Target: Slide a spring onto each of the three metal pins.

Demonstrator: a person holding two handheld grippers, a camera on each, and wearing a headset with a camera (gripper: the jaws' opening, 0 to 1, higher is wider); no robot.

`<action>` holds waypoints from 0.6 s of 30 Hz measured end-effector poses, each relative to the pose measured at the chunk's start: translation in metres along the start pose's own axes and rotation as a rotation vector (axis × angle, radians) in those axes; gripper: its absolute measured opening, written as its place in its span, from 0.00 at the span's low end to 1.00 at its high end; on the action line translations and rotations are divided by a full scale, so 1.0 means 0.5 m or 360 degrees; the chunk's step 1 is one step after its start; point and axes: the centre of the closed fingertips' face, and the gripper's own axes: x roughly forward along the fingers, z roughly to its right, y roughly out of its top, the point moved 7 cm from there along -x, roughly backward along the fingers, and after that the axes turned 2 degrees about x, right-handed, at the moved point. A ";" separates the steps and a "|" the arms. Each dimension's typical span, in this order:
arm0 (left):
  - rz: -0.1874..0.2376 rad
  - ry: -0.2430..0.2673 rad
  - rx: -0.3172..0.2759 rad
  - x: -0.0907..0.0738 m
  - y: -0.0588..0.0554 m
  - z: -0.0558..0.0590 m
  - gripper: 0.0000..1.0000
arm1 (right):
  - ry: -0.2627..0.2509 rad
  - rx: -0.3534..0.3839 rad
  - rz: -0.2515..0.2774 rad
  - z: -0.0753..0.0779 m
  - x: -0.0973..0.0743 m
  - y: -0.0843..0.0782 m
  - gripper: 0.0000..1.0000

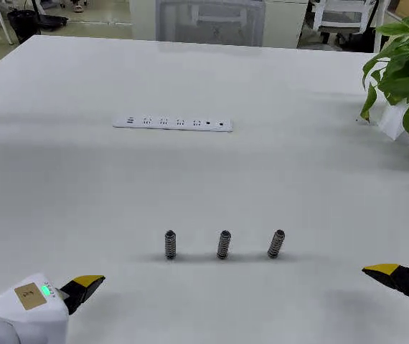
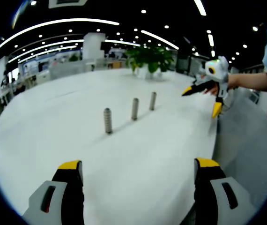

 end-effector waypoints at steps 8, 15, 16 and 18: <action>0.0058 0.0104 -0.0097 -0.004 0.000 0.000 1.00 | -0.0095 0.0034 0.0158 -0.017 0.012 -0.002 0.98; 0.0072 0.0156 -0.0135 -0.011 -0.006 -0.007 1.00 | -0.0129 0.0019 0.0218 -0.023 0.004 -0.002 0.99; 0.0068 0.0163 -0.0117 -0.010 -0.006 -0.007 1.00 | -0.0141 0.0032 0.0243 -0.025 -0.003 0.000 0.99; 0.0072 0.0163 -0.0129 -0.006 -0.005 -0.005 1.00 | -0.0170 0.0026 0.0273 -0.029 -0.013 0.001 0.99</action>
